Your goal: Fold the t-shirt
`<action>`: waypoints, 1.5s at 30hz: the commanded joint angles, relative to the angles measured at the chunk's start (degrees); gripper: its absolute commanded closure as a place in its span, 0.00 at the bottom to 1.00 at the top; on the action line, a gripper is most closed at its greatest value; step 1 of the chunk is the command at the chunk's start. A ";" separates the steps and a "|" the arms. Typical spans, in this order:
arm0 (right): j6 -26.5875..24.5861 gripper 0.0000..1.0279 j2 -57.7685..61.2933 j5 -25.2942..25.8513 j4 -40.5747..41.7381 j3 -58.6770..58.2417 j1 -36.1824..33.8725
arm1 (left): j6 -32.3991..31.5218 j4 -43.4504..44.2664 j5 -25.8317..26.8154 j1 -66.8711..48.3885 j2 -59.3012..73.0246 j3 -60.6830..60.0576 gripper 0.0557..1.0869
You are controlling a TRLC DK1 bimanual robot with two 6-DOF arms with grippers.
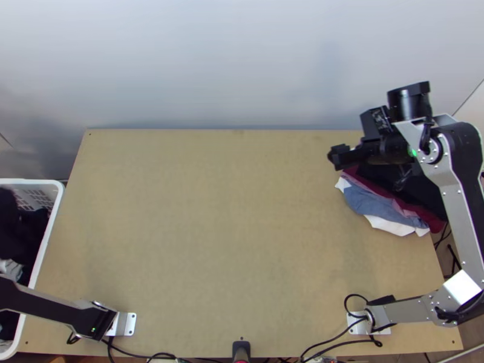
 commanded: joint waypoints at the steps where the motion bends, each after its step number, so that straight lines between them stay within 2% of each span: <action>1: 0.71 0.04 -3.74 -0.11 -0.04 -5.46 -5.48 | -3.19 -1.73 1.89 -14.17 -16.03 -3.96 0.96; 7: 0.71 0.04 -8.93 -0.29 -0.04 -12.05 -9.88 | -11.02 -0.94 1.89 -32.45 -25.26 -5.72 0.96; 12: 0.62 0.04 -14.73 -0.37 -0.04 -18.91 -12.51 | -20.68 3.28 1.10 -50.74 -27.99 -6.60 0.96; 14: 0.62 0.04 -17.28 -0.37 -0.04 -21.63 -13.66 | -24.82 6.00 -0.39 -59.26 -28.60 -7.48 0.96; 19: 0.62 0.04 -23.96 -0.46 -0.04 -29.37 -17.35 | -31.93 13.56 -7.86 -84.40 -28.78 -12.84 0.96; 25: 0.53 0.04 -31.61 -0.55 -0.04 -37.28 -20.77 | -35.98 17.08 -8.57 -109.18 -25.44 -15.74 0.95; 26: 0.53 0.04 -32.66 -0.55 -0.04 -38.42 -21.21 | -35.98 17.08 -8.57 -112.52 -25.00 -16.01 0.91; 27: 0.53 0.04 -33.63 -0.55 -0.04 -39.56 -21.48 | -36.15 17.08 -8.48 -115.51 -24.65 -16.62 0.80; 28: 0.53 0.04 -34.42 -0.55 -0.04 -40.71 -21.83 | -36.68 17.16 -8.48 -118.15 -24.38 -17.41 0.61; 30: 0.44 0.04 -35.82 -0.55 -0.04 -42.64 -22.00 | -36.68 17.16 -8.39 -121.58 -24.12 -19.52 0.10; 31: 0.44 0.04 -36.44 -0.55 -0.04 -43.43 -22.00 | -36.68 17.16 -8.39 -122.28 -24.03 -20.58 0.03; 34: 0.44 0.04 -37.32 -0.55 -0.04 -45.28 -22.18 | -36.42 17.16 -8.21 -121.75 -24.03 -22.69 0.04; 38: 0.27 0.04 -37.76 -0.55 0.40 -47.03 -22.00 | -33.87 15.14 -8.21 -115.16 -24.47 -23.04 0.04; 42: 0.09 0.04 -37.06 -2.13 0.93 -48.26 -19.46 | -26.57 10.84 -8.74 -101.71 -23.86 -25.59 0.04; 45: -0.17 0.04 -35.39 -3.80 0.93 -48.79 -16.47 | -21.83 11.27 -12.52 -92.92 -23.94 -29.98 0.05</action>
